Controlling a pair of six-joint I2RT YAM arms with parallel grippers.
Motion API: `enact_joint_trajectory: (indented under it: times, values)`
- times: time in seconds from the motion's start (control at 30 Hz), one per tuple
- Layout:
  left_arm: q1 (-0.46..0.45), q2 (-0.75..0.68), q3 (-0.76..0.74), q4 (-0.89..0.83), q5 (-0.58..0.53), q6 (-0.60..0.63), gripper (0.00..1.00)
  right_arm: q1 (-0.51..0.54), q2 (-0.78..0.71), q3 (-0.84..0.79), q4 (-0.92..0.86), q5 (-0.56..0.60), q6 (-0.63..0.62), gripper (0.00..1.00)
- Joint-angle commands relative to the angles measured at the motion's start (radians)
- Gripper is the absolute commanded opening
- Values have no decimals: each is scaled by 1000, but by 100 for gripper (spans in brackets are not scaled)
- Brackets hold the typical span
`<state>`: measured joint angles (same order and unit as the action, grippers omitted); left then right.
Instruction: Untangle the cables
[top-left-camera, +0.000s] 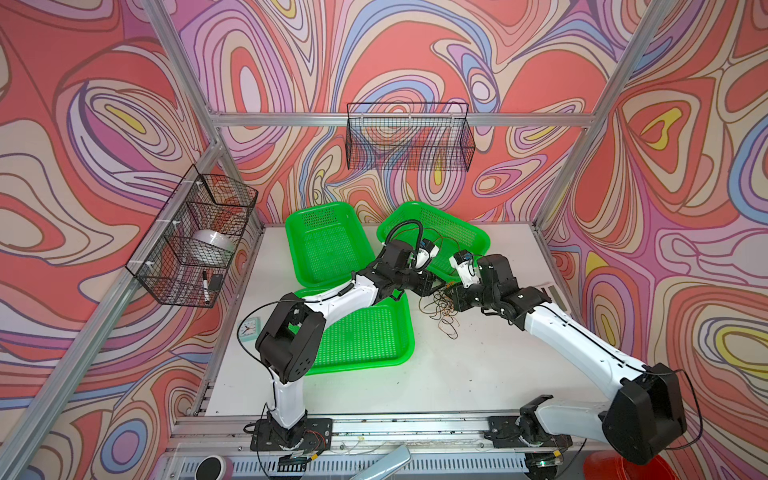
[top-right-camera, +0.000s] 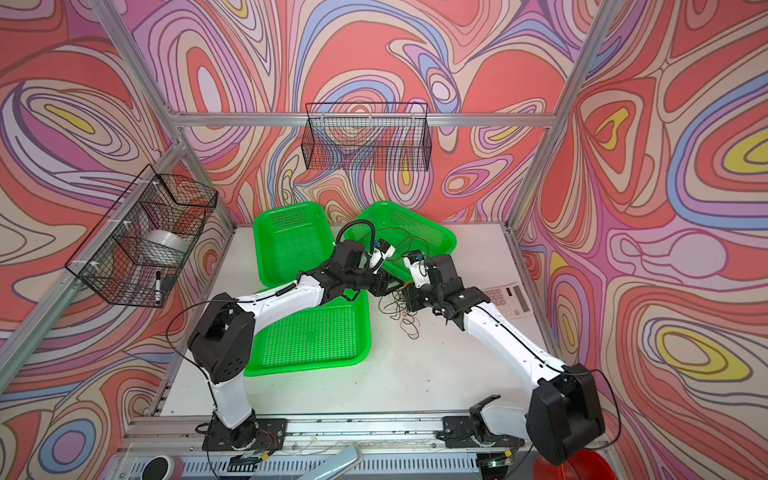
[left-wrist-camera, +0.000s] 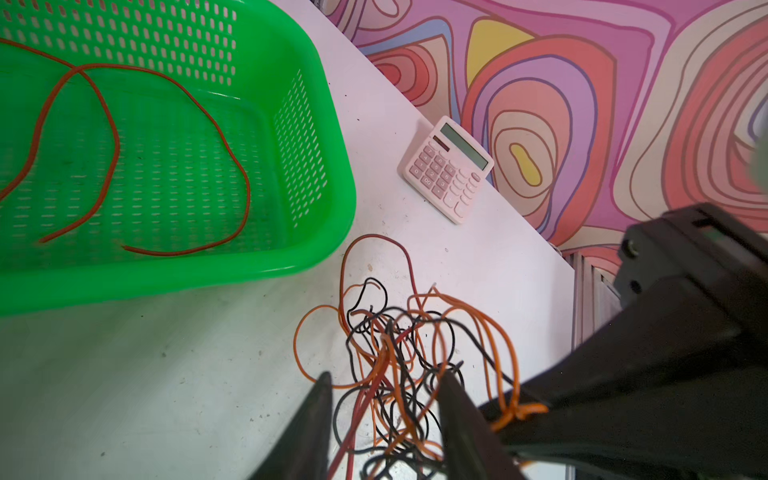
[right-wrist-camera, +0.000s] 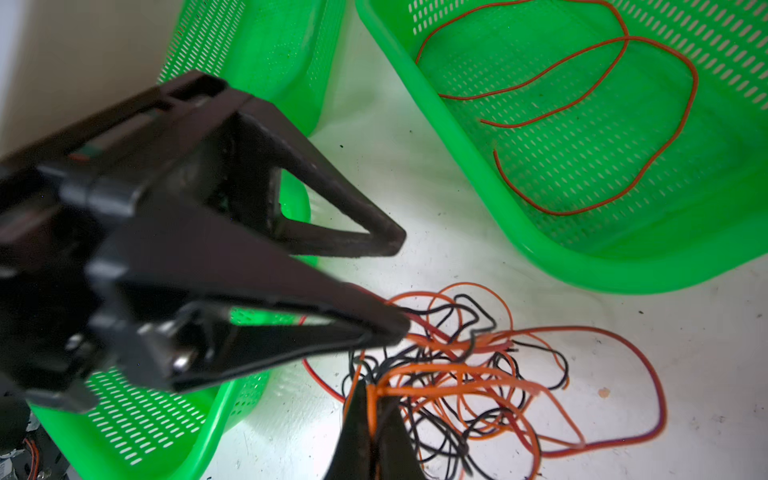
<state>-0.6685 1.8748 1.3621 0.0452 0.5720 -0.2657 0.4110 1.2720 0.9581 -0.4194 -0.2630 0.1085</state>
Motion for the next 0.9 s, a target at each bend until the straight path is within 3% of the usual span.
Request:
enact_joint_trajectory:
  times: [0.0,0.07,0.33,0.47,0.57,0.6,0.67,0.87]
  values:
    - [-3,16,37,1,15,-15,13,-1,-35,-16,21,14,-5,0]
    - [-2,12,40,11,12,-15,0,-1,-41,-23,5,50,9,0]
    - [0,-9,43,-37,-23,50,0,0,-118,-61,2,192,95,0]
    - [4,-34,-3,-13,9,86,0,-2,-175,-54,31,159,119,0]
    - [3,-73,-80,101,60,75,42,-3,-182,-48,28,140,129,0]
    - [4,-80,-97,135,74,66,50,-2,-178,-43,19,139,131,0]
    - [2,-81,-105,179,125,53,57,-2,-166,-36,11,120,130,0]
    - [-18,-19,-53,177,145,24,64,-2,-160,-30,61,41,151,0]
